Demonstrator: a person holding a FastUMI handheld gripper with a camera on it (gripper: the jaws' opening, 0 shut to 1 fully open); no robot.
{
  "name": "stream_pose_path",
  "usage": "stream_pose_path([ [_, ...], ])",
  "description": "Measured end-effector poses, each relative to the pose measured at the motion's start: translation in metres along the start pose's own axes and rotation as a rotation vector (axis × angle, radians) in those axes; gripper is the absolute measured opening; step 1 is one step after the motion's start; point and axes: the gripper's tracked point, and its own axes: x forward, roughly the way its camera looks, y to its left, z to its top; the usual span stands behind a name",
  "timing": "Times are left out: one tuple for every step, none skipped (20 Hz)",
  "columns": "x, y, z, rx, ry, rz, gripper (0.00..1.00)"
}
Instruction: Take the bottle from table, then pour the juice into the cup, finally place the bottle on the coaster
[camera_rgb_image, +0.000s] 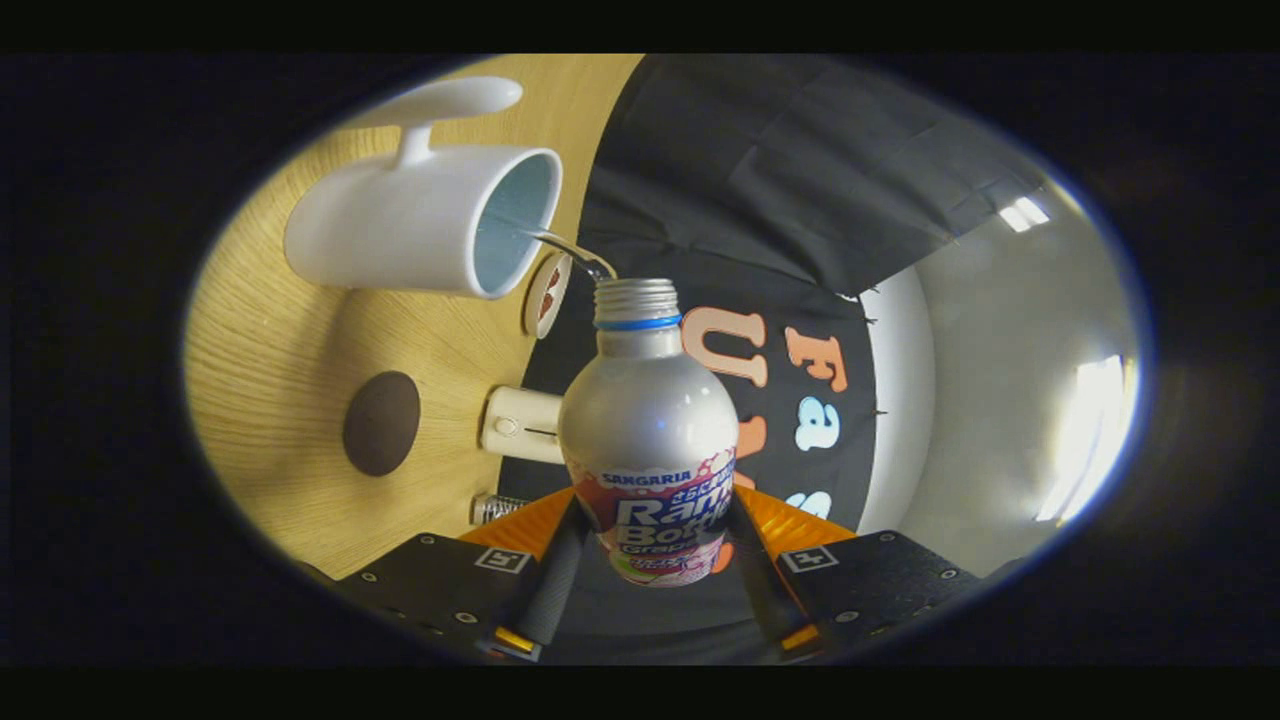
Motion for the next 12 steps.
stream_pose_path([
  [0.0006,-0.001,-0.0004,-0.005,-0.002,-0.004,0.75],
  [0.0021,-0.0014,-0.001,-0.01,-0.003,-0.006,0.76],
  [0.0011,-0.0019,-0.0011,-0.013,-0.004,-0.007,0.76],
  [0.0025,-0.0015,-0.0023,-0.015,-0.005,-0.007,0.76],
  [0.0031,-0.0017,-0.0026,-0.02,-0.005,-0.008,0.75],
  [0.0043,-0.0029,-0.0036,-0.026,-0.007,-0.01,0.75],
  [0.0036,-0.0035,-0.0031,-0.031,-0.008,-0.012,0.75],
  [0.0053,-0.0029,-0.005,-0.033,-0.009,-0.01,0.75],
  [0.0058,-0.0031,-0.0052,-0.039,-0.011,-0.011,0.75],
  [0.0068,-0.004,-0.0051,-0.046,-0.013,-0.012,0.75],
  [0.0073,-0.004,-0.0064,-0.057,-0.015,-0.013,0.75],
  [0.0076,-0.0044,-0.0067,-0.069,-0.015,-0.012,0.75],
])
